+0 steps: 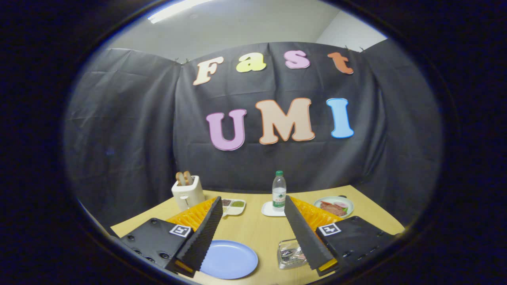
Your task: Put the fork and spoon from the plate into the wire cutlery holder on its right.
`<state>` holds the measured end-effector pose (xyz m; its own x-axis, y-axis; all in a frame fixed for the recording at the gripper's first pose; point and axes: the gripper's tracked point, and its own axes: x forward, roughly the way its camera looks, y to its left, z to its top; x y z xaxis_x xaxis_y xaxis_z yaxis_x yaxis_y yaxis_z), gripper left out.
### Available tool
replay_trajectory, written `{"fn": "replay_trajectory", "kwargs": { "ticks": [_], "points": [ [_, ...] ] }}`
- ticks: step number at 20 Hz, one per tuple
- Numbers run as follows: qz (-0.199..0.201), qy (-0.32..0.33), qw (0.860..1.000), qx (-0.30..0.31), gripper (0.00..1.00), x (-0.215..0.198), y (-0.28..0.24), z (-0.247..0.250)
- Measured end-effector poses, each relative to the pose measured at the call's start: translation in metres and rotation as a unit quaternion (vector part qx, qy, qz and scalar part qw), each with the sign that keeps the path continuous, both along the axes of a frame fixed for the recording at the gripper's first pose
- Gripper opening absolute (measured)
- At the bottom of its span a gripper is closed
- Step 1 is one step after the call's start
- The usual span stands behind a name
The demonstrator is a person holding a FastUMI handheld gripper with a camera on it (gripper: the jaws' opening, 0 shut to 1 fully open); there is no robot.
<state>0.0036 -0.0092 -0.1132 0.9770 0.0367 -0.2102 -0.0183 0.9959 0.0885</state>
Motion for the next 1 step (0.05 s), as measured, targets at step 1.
{"fn": "replay_trajectory", "kwargs": {
  "ticks": [1],
  "points": [
    [-0.016, -0.014, 1.000, 0.005, 0.99, 0.0031, -0.0061, 0.0050]
  ]
}}
